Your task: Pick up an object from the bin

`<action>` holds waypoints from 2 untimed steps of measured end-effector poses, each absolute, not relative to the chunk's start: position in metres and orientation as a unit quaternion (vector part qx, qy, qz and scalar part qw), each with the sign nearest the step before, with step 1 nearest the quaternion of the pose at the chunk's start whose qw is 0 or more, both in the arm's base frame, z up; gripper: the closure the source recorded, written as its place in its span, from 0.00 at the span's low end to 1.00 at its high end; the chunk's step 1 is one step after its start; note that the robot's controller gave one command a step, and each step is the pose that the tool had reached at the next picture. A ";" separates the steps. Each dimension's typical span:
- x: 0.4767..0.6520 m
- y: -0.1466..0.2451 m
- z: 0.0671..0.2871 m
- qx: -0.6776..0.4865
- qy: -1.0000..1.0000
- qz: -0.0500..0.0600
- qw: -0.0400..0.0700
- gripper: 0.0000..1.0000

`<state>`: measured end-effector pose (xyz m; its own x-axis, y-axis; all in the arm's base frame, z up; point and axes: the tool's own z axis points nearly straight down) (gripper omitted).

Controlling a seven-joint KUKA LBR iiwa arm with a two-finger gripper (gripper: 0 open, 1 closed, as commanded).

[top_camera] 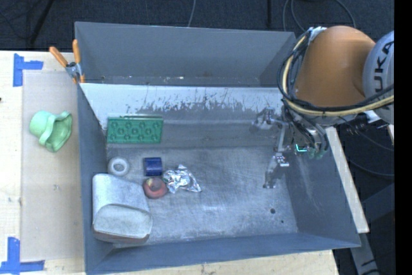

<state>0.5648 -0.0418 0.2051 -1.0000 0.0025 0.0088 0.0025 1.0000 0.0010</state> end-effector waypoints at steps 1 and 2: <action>0.618 -0.021 0.081 0.038 -0.999 0.000 -0.001 0.00; 0.605 0.090 0.100 0.157 -0.988 -0.002 -0.001 0.00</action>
Offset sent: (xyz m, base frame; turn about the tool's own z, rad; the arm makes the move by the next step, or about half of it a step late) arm 0.0569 0.0219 -0.1351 -0.0827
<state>0.6047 0.0898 0.1002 -0.9509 -0.3096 -0.0023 -0.3096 0.9509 0.0032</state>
